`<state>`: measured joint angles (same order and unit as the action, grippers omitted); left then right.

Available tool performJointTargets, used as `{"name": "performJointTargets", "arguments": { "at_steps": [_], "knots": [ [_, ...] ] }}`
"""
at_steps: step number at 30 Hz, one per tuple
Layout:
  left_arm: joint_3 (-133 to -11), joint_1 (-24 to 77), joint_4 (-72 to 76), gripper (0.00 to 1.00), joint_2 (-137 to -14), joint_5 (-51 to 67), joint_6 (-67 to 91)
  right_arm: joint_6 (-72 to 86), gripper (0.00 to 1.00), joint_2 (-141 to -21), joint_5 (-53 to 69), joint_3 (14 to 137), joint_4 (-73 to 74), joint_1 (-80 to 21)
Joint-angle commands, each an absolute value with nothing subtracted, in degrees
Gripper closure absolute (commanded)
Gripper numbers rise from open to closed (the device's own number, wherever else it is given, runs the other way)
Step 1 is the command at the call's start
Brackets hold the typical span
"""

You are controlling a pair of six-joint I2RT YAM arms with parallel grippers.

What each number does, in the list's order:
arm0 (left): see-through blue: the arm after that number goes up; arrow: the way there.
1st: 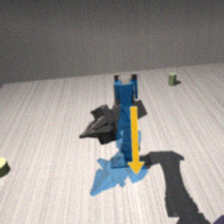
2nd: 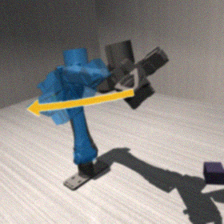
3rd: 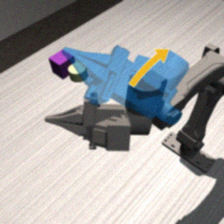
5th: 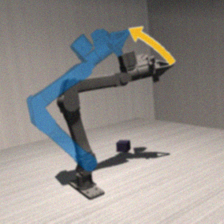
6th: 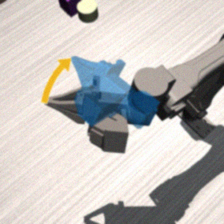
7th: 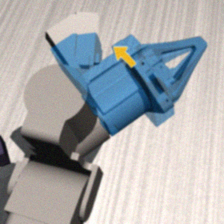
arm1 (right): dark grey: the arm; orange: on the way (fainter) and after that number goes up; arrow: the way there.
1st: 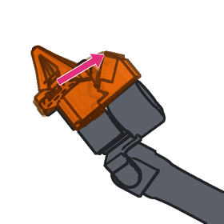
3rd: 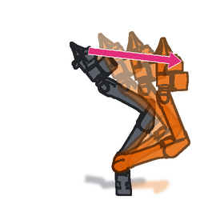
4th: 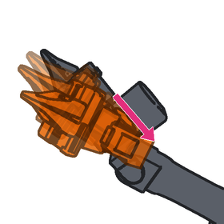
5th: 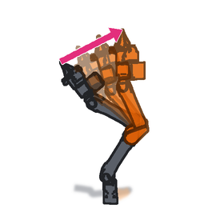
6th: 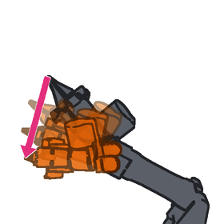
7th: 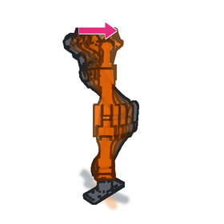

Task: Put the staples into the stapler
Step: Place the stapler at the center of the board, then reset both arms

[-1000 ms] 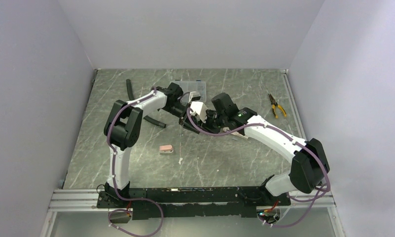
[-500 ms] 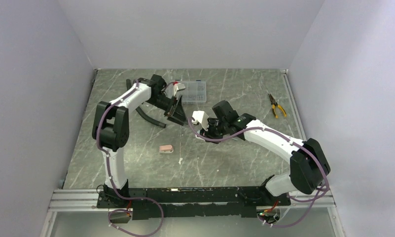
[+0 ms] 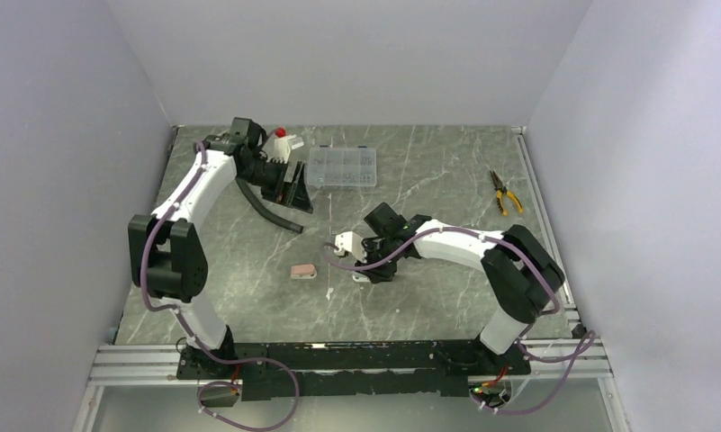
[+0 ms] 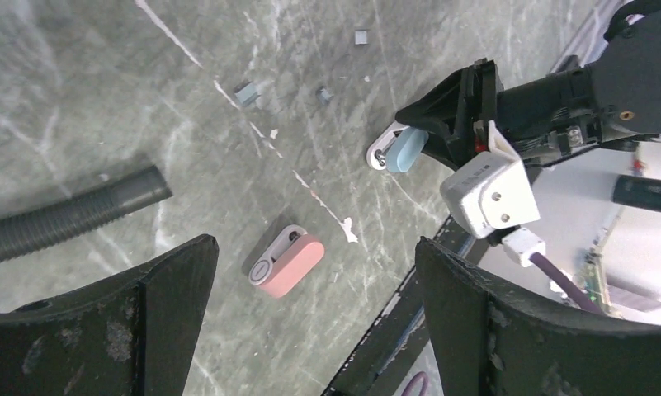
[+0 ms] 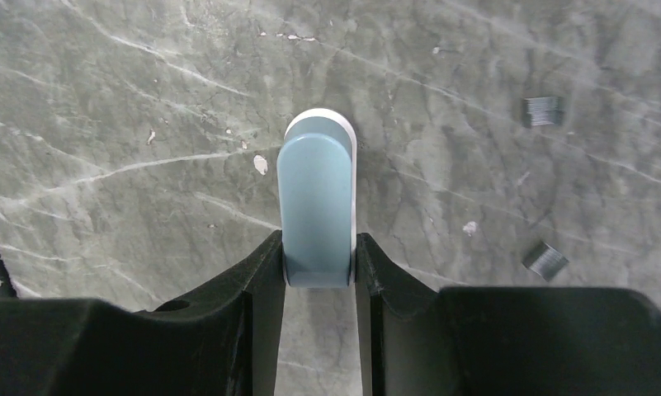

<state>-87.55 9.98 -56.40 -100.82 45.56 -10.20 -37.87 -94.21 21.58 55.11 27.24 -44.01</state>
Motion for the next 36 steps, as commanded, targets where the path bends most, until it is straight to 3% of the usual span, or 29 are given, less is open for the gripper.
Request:
{"name": "performJointTargets", "arguments": {
  "at_steps": [1, 6, 10, 16, 24, 32, 36],
  "knots": [
    [-87.74, 10.2, -55.11, 0.06, -96.09, 38.77, -8.03, -39.6, 1.0, -95.99, 22.45, 57.11, 24.45, -44.96],
    [-88.01, 10.2, -53.91, 0.05, -93.18, 34.23, -7.46, -38.53, 0.94, -97.79, 19.29, 55.9, 21.63, -46.22],
    [-87.71, 10.2, -53.05, 0.05, -91.02, 33.01, -7.27, -38.68, 0.74, -97.8, 17.23, 55.21, 20.72, -46.23],
    [-86.89, 10.24, -53.1, 0.05, -88.19, 29.23, -7.93, -37.04, 0.31, -95.32, 14.28, 55.09, 20.35, -46.21],
    [-81.75, 10.11, -47.06, 0.05, -79.3, 12.38, -7.6, -31.69, 0.02, -86.25, 13.02, 54.87, 23.31, -43.68],
    [-70.73, 9.94, -29.69, 0.05, -66.51, 3.7, -7.02, -22.52, 0.0, -69.69, 7.79, 57.09, 23.49, -30.91],
    [-67.12, 9.33, -23.95, 0.05, -63.73, 5.76, -4.17, -18.07, 0.0, -65.66, -3.69, 59.96, 19.58, -28.81]
  ]
}}
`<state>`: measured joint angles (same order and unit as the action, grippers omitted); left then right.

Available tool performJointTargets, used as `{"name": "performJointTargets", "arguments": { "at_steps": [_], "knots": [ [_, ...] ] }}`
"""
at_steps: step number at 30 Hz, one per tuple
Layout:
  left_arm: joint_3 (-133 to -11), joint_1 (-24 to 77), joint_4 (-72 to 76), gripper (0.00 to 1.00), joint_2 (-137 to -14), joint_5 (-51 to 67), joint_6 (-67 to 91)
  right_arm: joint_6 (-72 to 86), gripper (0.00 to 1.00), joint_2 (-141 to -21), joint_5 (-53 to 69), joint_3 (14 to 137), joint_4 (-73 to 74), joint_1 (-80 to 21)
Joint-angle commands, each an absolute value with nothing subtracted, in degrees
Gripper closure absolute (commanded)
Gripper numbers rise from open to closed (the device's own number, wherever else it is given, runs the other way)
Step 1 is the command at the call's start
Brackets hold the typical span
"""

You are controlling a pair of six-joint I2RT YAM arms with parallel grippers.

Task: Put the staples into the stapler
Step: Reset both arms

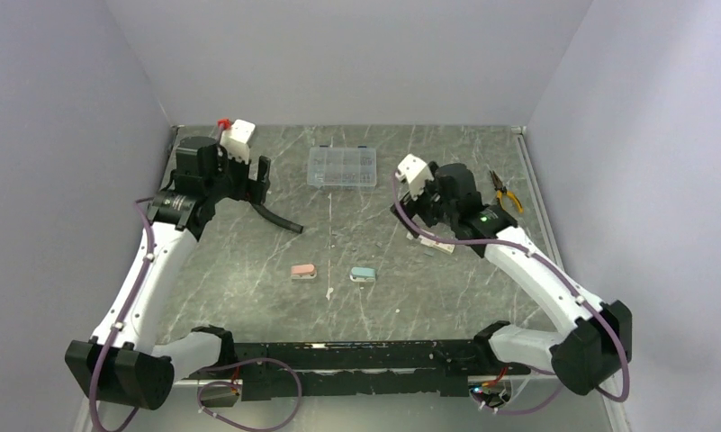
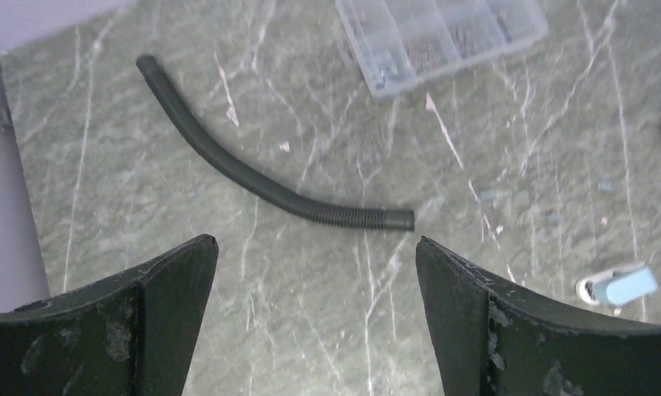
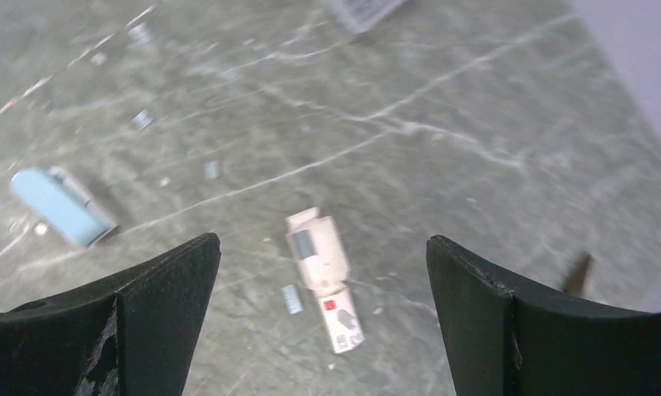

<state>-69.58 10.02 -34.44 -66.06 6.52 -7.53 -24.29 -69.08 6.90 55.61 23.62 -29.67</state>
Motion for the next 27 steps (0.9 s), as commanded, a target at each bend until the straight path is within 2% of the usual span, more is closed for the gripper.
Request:
{"name": "performJointTargets", "arguments": {
  "at_steps": [1, 8, 14, 27],
  "knots": [
    [-66.23, 8.89, -22.77, 0.05, -63.47, 6.88, -3.69, -16.73, 0.0, -65.36, -6.42, 62.12, 19.77, -28.64],
    [-65.33, 8.53, -19.74, 0.05, -60.38, 7.01, -3.57, -8.49, 0.0, -62.67, -11.26, 67.29, 19.26, -28.38],
    [-66.85, 6.77, -22.33, 0.05, -55.9, 9.67, -4.35, -9.97, 0.0, -58.14, -7.83, 65.11, 17.41, -27.76],
    [-66.14, 5.75, -23.33, 0.05, -55.76, 11.69, -4.05, -7.1, 0.0, -57.95, 3.86, 67.21, 20.88, -20.45]
  ]
}}
